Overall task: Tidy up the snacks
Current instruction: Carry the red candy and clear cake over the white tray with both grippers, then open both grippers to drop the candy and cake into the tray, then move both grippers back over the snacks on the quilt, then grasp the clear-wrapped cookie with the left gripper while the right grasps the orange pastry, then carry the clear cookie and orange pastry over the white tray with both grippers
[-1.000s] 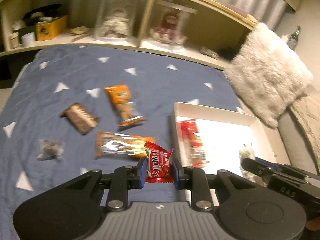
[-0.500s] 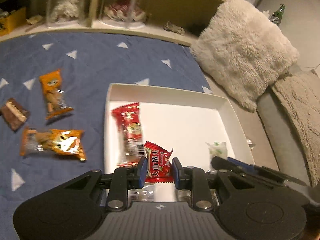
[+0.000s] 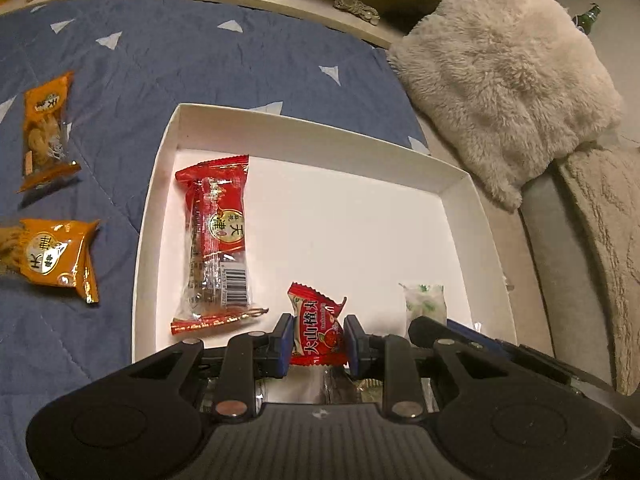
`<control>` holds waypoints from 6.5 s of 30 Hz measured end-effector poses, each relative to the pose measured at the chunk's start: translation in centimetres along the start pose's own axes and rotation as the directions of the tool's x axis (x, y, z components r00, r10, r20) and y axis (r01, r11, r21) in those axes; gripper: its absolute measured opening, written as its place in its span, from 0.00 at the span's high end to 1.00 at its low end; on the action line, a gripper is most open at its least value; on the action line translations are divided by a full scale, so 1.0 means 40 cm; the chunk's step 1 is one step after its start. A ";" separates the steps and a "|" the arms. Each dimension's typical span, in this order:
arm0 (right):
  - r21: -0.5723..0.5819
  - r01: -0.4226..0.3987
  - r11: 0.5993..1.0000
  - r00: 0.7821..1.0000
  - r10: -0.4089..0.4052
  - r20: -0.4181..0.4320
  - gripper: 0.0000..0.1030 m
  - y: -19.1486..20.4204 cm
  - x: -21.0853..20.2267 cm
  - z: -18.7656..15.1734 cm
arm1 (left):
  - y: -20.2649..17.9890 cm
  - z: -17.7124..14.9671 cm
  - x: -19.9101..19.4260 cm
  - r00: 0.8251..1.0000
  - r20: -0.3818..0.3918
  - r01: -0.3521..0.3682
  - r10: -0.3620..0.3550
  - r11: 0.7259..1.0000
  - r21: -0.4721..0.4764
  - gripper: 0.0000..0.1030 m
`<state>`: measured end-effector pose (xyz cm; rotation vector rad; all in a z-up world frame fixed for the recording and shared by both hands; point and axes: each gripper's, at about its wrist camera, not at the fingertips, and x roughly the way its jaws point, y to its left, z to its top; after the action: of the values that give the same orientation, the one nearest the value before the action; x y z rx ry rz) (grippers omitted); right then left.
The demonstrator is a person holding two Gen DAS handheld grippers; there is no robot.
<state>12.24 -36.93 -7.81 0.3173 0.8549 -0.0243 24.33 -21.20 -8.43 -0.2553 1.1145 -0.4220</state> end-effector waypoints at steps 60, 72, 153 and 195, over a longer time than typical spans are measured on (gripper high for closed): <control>-0.112 0.176 0.978 0.984 -0.176 0.013 0.03 0.047 -0.122 -0.062 | 0.083 -0.082 -0.174 0.990 0.003 -0.137 0.139 0.973 0.184 0.00; -0.147 0.181 0.973 0.984 -0.179 0.023 0.00 0.083 -0.109 -0.060 | 0.227 -0.077 -0.264 0.984 0.066 -0.174 0.166 0.975 0.137 0.00; -0.471 -0.263 0.842 0.965 0.223 -0.140 0.32 0.589 0.257 -0.016 | 0.740 0.015 -0.289 0.934 0.105 -0.317 0.342 0.927 -0.200 0.58; -0.365 -0.223 0.904 0.972 0.235 -0.013 0.58 0.539 0.133 -0.027 | 0.555 -0.023 -0.415 0.924 0.317 -0.157 0.212 0.969 -0.190 0.62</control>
<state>18.12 -15.51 -6.71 0.0652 0.7689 0.3459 21.72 6.10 -4.35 -0.3472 0.8267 -0.1109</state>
